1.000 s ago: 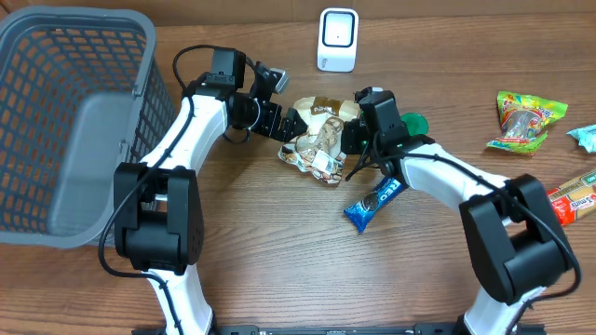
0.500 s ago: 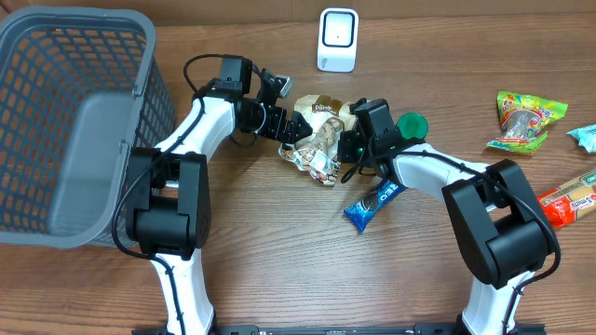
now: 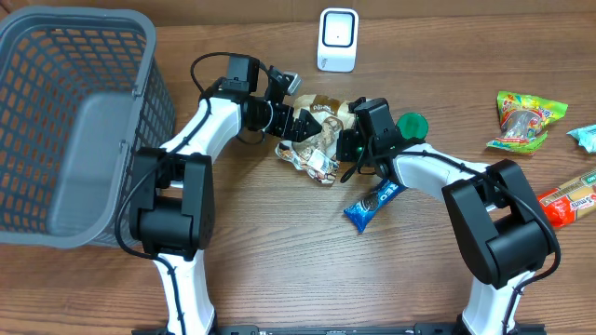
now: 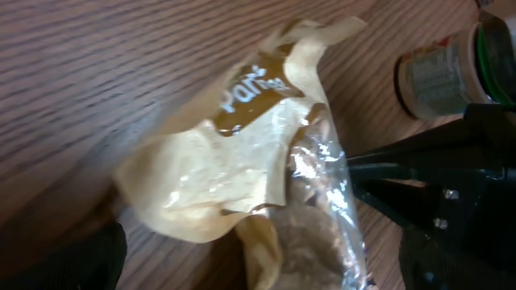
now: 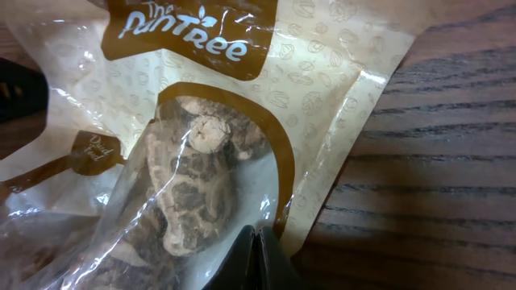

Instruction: Scan the item barcode

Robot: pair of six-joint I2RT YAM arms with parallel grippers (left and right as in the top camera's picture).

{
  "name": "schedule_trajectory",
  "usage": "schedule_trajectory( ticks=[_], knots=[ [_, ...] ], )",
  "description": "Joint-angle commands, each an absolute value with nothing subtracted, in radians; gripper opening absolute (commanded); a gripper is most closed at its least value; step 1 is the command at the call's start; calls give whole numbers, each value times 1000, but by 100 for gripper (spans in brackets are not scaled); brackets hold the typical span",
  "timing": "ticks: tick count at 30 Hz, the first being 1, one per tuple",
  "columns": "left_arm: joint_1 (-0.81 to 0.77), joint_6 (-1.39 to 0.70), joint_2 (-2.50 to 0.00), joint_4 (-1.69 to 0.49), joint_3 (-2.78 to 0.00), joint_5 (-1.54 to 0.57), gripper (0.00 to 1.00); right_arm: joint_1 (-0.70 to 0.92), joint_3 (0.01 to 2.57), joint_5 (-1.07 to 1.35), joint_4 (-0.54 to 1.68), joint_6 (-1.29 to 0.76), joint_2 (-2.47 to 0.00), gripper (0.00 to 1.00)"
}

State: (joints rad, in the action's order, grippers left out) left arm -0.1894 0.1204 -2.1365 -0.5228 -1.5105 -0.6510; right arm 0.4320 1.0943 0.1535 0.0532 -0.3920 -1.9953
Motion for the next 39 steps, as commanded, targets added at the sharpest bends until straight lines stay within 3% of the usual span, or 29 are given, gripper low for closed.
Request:
schedule_trajectory(
  ticks=[1, 16, 30, 33, 37, 39],
  knots=[
    [-200, 89, -2179, -522, -1506, -681, 99, 430, 1114, 174, 46, -393, -2000, 4],
    [-208, 88, -2208, -525, -1506, -708, 96, 431, 1114, 200, 28, -394, -2027, 4],
    [-228, 88, -2224, -526, -1506, -737, 77, 431, 1114, 223, 1, -394, -2027, 4],
    [-229, 88, -2224, -522, -1506, -737, 65, 431, 1114, 224, 2, -394, -2027, 4],
    [-229, 88, -2224, -523, -1506, -737, 22, 431, 1114, 231, 1, -393, -2027, 4],
    [-229, 81, -2224, -522, -1506, -737, 13, 431, 1114, 231, 2, -393, -2027, 4]
  ],
)
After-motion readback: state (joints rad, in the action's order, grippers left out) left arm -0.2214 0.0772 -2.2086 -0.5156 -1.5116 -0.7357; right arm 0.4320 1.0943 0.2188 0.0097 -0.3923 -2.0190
